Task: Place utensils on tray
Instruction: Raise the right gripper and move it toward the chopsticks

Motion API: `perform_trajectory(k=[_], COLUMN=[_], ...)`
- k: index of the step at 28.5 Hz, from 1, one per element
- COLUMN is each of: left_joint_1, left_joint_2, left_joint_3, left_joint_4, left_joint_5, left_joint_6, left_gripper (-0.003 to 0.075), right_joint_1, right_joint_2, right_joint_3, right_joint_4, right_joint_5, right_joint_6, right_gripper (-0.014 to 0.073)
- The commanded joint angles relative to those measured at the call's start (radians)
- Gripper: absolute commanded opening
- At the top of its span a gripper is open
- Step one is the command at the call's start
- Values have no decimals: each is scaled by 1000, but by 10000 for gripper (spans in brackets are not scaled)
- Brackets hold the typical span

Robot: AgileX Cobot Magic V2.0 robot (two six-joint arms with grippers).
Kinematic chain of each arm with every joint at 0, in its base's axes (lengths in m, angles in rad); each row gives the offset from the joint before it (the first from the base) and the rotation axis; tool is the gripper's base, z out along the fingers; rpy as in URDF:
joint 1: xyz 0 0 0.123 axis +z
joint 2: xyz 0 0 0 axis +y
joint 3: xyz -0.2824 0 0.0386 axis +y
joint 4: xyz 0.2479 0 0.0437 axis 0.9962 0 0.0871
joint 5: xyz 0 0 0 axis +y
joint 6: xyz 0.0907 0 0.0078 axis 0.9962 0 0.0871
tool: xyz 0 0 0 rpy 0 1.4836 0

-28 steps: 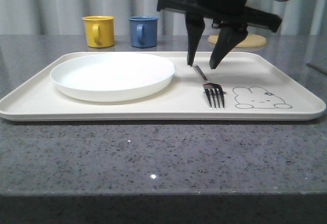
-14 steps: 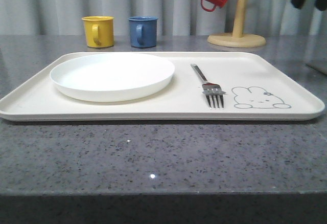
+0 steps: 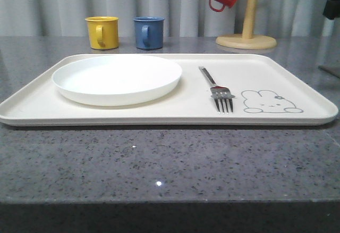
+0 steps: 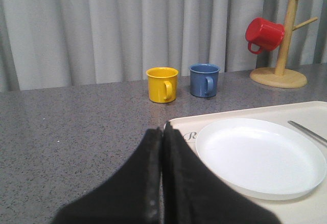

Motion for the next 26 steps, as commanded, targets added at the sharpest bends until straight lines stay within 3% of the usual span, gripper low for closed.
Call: perform_trajectory(k=[1, 14, 17, 22, 26], left_joint_1=[0, 0, 0, 0, 0], left_joint_2=[9, 9, 9, 9, 9], left_joint_3=[-26, -26, -26, -26, -26], left_joint_4=[-9, -9, -9, -9, -9], left_joint_5=[-85, -85, -85, -85, -85], left_joint_6=[-10, -10, -10, -10, -10], left_gripper=[-18, -18, -18, -18, -18], right_joint_1=[-10, -10, -10, -10, -10], right_joint_2=[-20, 41, 41, 39, 29], right_joint_3=[-16, -16, -16, -16, -18], right_joint_4=[-16, -30, -30, -30, -36], right_joint_5=[-49, -57, -51, -42, -26], right_joint_6=[-14, -14, -14, -14, -14], right_gripper=[328, 321, 239, 26, 15])
